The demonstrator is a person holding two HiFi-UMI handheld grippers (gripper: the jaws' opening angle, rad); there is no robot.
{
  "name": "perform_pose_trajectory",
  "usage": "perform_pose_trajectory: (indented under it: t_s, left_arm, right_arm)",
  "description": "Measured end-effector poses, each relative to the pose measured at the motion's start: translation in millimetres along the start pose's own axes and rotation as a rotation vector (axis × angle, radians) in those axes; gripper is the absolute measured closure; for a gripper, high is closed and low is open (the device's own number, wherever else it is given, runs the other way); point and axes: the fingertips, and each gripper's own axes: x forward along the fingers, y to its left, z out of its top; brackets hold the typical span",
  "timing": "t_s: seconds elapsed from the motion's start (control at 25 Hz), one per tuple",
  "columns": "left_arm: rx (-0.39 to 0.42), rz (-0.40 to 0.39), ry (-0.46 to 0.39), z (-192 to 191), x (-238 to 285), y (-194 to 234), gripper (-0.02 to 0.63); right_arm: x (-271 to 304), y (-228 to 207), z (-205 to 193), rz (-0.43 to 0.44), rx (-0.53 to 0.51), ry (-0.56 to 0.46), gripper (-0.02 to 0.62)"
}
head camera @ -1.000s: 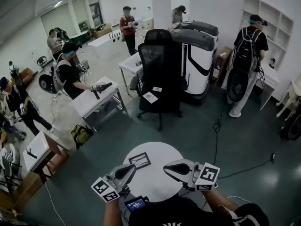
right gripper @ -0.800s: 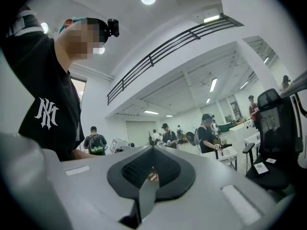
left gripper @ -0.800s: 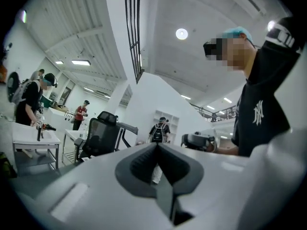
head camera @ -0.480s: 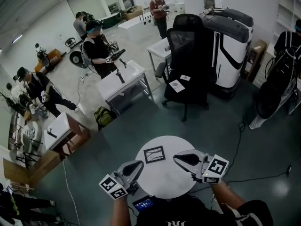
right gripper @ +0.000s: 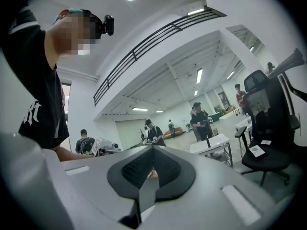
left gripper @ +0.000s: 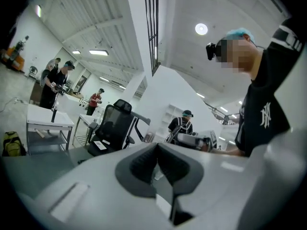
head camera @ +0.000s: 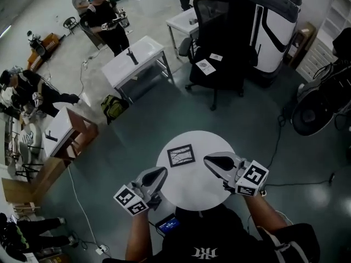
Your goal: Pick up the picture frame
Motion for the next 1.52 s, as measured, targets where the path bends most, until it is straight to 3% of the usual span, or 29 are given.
perform_pose_trajectory:
  t_s: [0.24,0.44,0.8,1.2,1.4,1.52]
  left_arm:
    - [-0.048,0.014,0.033,-28.1,1.8,55.6,0.603]
    - [-0.106,0.072,0.076,-76.9,-3.1,92.9,0.603]
    - [-0.166,0.14,0.1,-149.8,9.0,181.4,0.584]
    - [-0.274,0.173,0.206,-256.9,16.6,233.8,0.554]
    - [-0.27,0.205,0.282,-295.7,23.6,248.6,0.525]
    - [-0.203,0.237,0.4,-316.2,29.7,253.2,0.525]
  right_arm:
    - [42.8,-25.4,-38.3,-0.04,0.051,0.059,0.594]
    - [58.9,-48.9,-100.1,-0.097,0.079,0.175,0.577]
    - [87.0,-114.4,-194.4,-0.165,0.152,0.212,0.558]
    - [106.3,-159.1,-317.8,-0.259,0.261,0.337,0.529]
    - [107.0,-170.9,-367.5,-0.302,0.283,0.421,0.515]
    - [106.4,-179.5,-383.7,-0.338,0.269,0.454,0.498]
